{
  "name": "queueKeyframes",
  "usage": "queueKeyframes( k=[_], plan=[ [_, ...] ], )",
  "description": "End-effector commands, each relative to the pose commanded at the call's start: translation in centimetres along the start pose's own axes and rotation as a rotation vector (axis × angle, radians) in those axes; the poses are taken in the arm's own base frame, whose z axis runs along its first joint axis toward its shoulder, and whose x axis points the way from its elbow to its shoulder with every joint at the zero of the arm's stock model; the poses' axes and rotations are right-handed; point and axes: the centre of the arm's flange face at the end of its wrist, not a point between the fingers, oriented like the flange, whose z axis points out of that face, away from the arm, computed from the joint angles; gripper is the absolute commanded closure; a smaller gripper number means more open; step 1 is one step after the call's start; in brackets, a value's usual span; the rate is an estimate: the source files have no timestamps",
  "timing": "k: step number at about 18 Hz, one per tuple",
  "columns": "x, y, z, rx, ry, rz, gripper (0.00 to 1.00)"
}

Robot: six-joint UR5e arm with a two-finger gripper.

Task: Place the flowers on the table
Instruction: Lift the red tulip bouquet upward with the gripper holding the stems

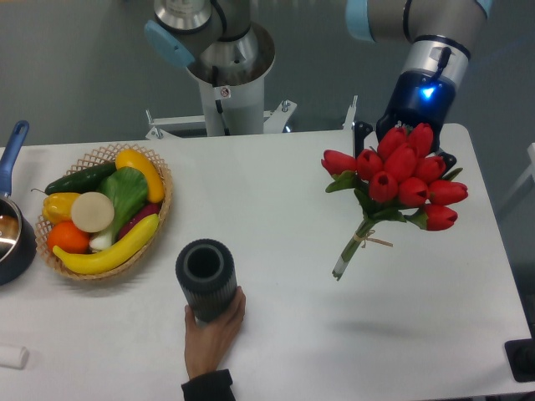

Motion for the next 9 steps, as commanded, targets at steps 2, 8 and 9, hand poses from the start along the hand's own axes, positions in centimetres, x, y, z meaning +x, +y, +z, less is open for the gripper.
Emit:
queueKeyframes(
  k=[2,8,9],
  plan=[
    [0.05,0.01,-0.03,-0.002,-0.002,0.000,0.56],
    [0.13,-0.05,-0.41,-0.030,-0.031,0.007,0.56],
    [0.11,-0.09,-0.43,-0.031,-0.031,0.007,0.56]
  ],
)
